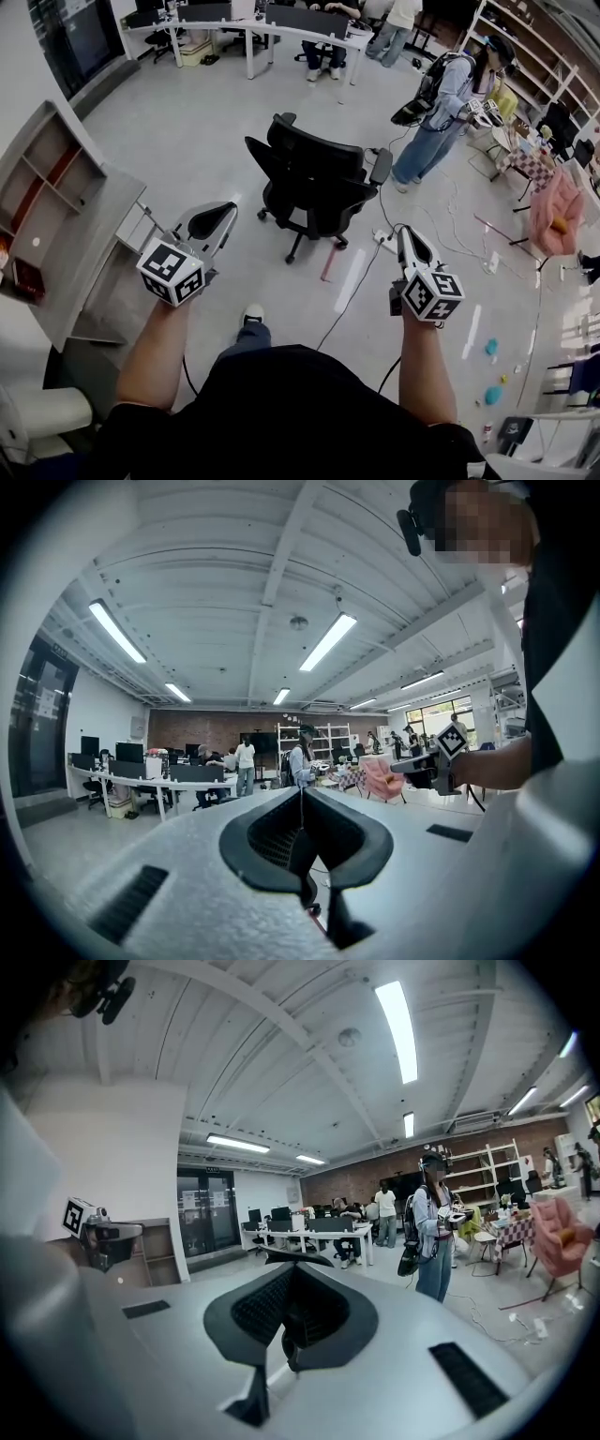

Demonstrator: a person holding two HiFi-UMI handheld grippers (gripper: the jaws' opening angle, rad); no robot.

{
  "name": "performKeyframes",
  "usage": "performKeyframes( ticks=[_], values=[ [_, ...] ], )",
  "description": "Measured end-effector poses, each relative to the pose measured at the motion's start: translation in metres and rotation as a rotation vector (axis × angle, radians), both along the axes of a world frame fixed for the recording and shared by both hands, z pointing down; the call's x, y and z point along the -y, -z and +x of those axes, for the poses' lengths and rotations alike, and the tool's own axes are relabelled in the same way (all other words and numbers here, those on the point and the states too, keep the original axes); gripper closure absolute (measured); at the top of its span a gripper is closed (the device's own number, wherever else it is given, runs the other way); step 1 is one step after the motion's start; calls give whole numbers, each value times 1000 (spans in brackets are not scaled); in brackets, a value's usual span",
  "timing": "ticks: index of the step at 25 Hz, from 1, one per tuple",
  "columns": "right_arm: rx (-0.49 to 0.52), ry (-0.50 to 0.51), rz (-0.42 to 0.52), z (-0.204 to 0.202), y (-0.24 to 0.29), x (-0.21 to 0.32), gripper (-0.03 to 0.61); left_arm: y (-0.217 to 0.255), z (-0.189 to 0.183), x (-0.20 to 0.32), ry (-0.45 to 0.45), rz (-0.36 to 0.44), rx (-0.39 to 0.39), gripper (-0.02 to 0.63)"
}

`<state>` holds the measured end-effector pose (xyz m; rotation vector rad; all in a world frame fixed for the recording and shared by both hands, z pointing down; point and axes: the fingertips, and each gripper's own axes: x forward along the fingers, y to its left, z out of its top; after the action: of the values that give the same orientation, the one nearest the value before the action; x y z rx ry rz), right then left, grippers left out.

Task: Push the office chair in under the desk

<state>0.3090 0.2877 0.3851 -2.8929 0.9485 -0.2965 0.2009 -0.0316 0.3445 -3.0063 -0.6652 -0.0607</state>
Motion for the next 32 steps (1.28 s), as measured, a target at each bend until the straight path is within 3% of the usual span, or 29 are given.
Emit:
performKeyframes(
  ticks=[6, 32],
  values=[
    [5, -4, -42, 23, -7, 24, 568, -15, 30, 25, -15, -26, 15, 592],
    [61, -165, -88, 191, -29, 137, 568, -62, 256, 157, -171, -3, 120, 592]
  ],
)
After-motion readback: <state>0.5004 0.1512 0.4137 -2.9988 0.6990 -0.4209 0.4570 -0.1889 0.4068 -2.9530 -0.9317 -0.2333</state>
